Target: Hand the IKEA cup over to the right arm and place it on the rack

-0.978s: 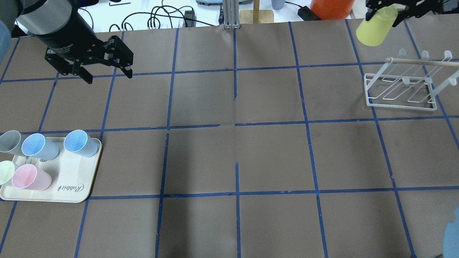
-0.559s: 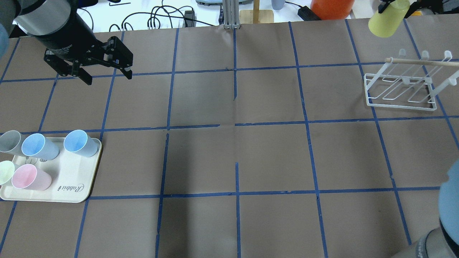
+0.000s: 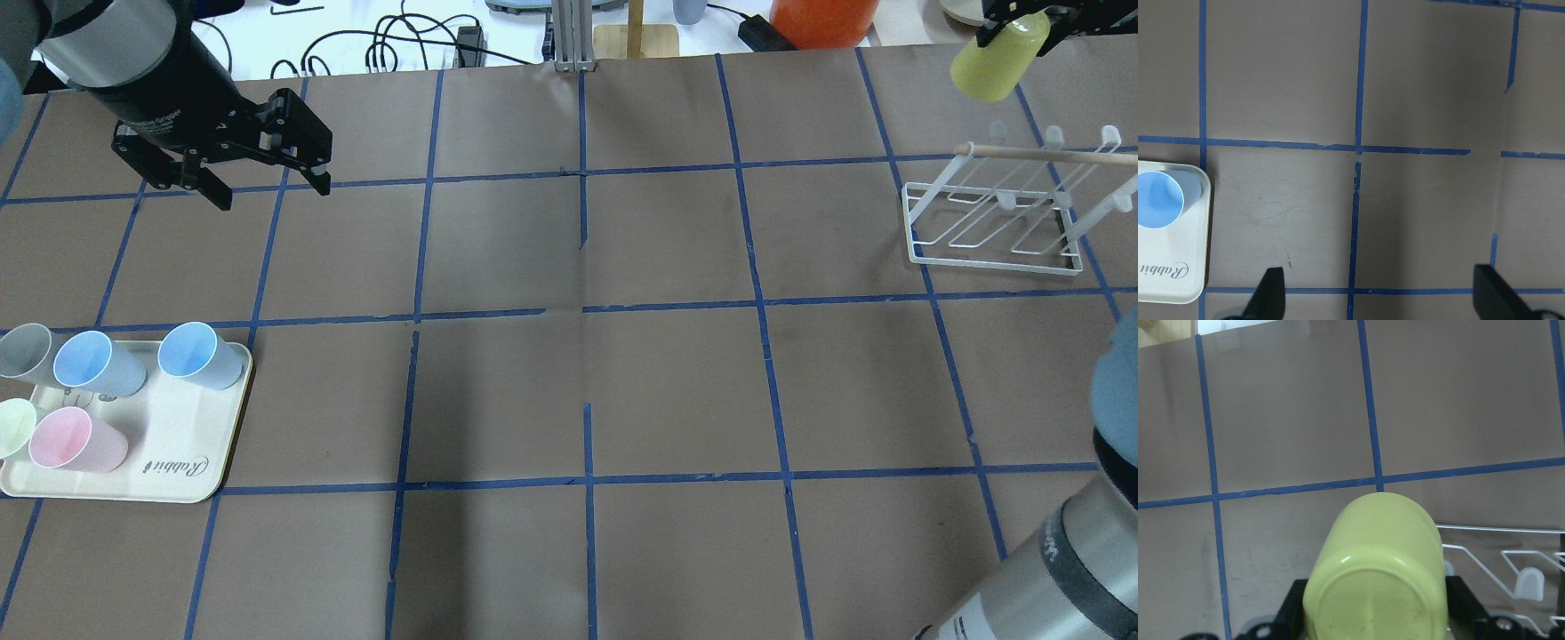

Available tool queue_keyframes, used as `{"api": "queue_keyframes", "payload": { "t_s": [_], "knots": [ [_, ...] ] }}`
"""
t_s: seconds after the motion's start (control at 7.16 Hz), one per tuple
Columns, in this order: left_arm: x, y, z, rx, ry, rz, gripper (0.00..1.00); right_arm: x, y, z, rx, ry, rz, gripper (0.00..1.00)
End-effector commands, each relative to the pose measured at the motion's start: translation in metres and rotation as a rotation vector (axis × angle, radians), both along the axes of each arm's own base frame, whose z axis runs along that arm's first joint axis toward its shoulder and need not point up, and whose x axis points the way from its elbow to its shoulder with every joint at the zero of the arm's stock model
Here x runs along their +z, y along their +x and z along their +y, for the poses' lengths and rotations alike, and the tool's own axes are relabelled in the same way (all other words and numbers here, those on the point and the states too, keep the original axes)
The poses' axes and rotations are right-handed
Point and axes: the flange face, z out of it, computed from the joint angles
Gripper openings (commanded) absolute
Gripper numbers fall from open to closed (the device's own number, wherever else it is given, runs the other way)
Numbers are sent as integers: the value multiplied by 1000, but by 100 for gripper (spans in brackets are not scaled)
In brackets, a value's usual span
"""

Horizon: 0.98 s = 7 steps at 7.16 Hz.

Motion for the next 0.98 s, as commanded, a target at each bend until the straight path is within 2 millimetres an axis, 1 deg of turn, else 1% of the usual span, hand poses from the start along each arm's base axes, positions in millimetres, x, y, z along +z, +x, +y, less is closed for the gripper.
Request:
{"api": "queue_keyframes", "payload": {
  "t_s": [0.0,0.14,0.42,0.84],
  "knots": [
    [1,-1,0,-1,-6,0,100,-21,-20,-7,43,17,9,2],
    [1,0,0,1,-6,0,100,-24,-20,-7,42,23,7,2],
    [2,-1,0,-1,-9,0,100,-42,-24,-15,46,30,6,1],
    [2,-1,0,-1,-11,0,100,-54,-27,-15,46,55,21,1]
  ]
}}
